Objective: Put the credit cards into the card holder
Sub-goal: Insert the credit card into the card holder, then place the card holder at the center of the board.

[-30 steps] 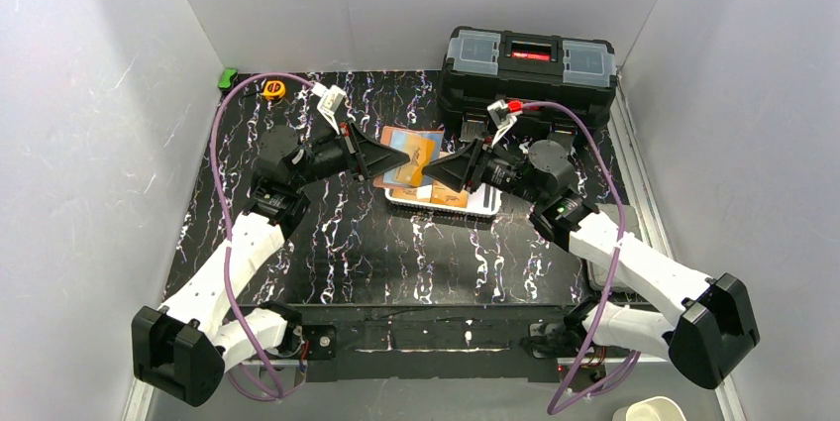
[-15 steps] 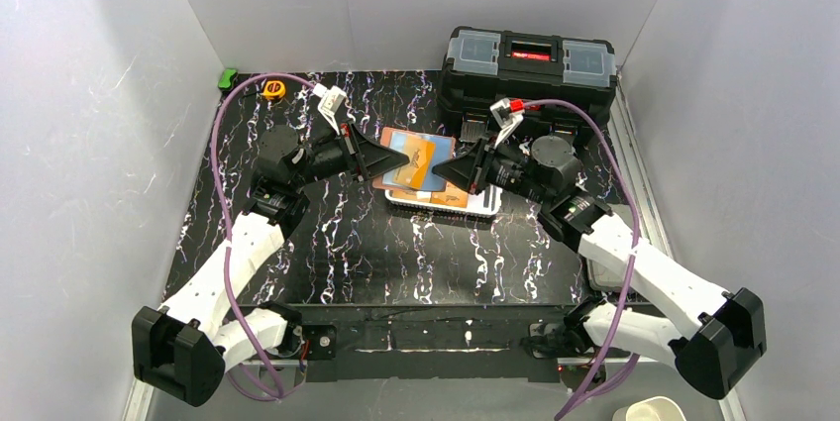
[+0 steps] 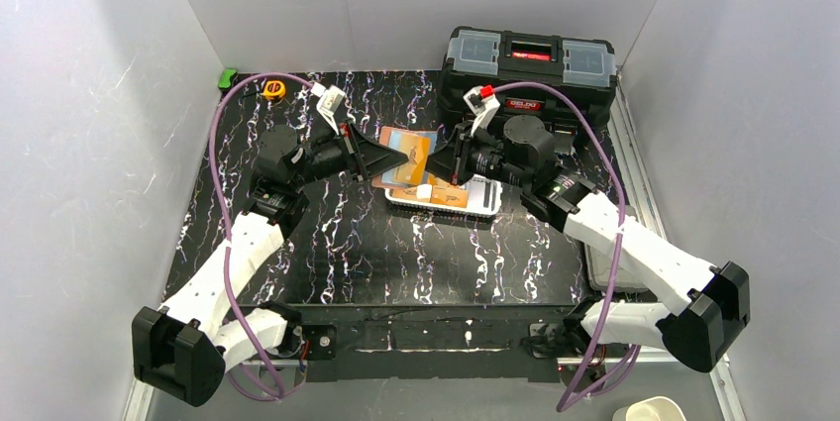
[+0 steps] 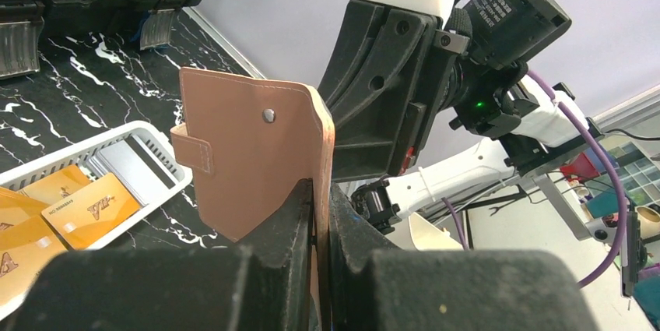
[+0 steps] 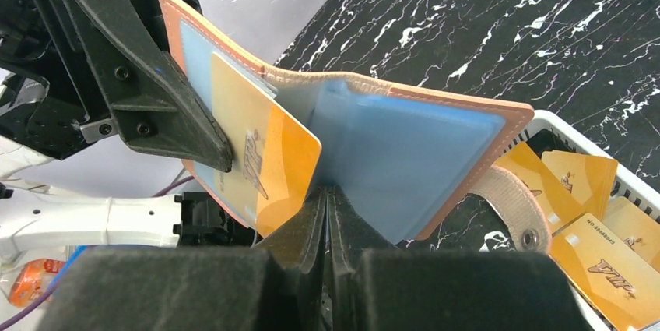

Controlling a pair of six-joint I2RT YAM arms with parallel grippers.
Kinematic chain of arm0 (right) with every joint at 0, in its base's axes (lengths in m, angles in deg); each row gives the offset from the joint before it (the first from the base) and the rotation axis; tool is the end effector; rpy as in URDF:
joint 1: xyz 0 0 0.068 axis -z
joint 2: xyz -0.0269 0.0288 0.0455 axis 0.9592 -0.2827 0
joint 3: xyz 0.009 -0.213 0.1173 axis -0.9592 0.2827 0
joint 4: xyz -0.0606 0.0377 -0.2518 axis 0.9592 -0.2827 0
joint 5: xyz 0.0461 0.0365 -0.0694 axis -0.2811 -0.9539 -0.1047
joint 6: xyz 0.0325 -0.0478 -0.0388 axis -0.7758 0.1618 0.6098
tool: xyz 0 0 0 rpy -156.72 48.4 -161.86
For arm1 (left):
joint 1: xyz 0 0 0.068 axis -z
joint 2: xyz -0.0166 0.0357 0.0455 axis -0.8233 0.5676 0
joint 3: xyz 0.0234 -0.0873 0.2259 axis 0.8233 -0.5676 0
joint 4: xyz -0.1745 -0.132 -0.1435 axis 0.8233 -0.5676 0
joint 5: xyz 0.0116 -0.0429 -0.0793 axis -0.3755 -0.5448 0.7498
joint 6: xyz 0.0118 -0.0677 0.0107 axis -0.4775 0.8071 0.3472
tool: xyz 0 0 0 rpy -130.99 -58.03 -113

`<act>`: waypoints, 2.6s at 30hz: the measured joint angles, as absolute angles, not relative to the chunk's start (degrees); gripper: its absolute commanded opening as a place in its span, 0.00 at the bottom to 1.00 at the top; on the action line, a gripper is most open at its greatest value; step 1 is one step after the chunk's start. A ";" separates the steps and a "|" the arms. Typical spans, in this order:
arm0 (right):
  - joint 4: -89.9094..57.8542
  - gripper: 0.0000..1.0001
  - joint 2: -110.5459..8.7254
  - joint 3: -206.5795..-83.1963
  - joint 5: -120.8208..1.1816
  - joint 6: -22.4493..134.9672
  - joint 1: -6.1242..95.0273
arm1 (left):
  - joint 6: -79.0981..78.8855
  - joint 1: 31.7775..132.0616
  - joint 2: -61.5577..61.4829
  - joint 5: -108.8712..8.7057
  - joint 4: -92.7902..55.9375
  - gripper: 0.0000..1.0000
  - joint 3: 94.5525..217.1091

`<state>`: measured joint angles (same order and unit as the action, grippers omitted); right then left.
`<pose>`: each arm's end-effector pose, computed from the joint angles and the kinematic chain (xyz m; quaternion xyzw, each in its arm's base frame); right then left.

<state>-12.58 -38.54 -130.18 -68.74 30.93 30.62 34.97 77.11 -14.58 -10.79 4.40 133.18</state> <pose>0.2190 0.2260 0.3462 -0.1657 0.7168 0.4919 0.4657 0.2333 -0.1378 0.3543 0.1870 0.6211 -0.6102 0.4549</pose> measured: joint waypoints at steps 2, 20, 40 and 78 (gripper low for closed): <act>-13.04 0.09 -38.56 -130.18 -68.08 31.04 30.01 | 34.73 77.03 -14.58 -10.79 4.31 0.06 133.18; -25.08 0.07 -46.43 -135.49 -62.18 31.92 23.82 | 29.13 76.85 -15.24 -13.13 3.02 0.16 124.63; -24.75 0.70 -34.21 -125.15 -60.45 30.21 27.10 | 26.57 76.96 -15.85 -12.06 1.88 0.00 115.89; -26.07 0.98 -41.79 -119.56 -64.95 31.02 40.87 | 18.47 83.17 -8.86 -28.65 -21.79 0.98 111.87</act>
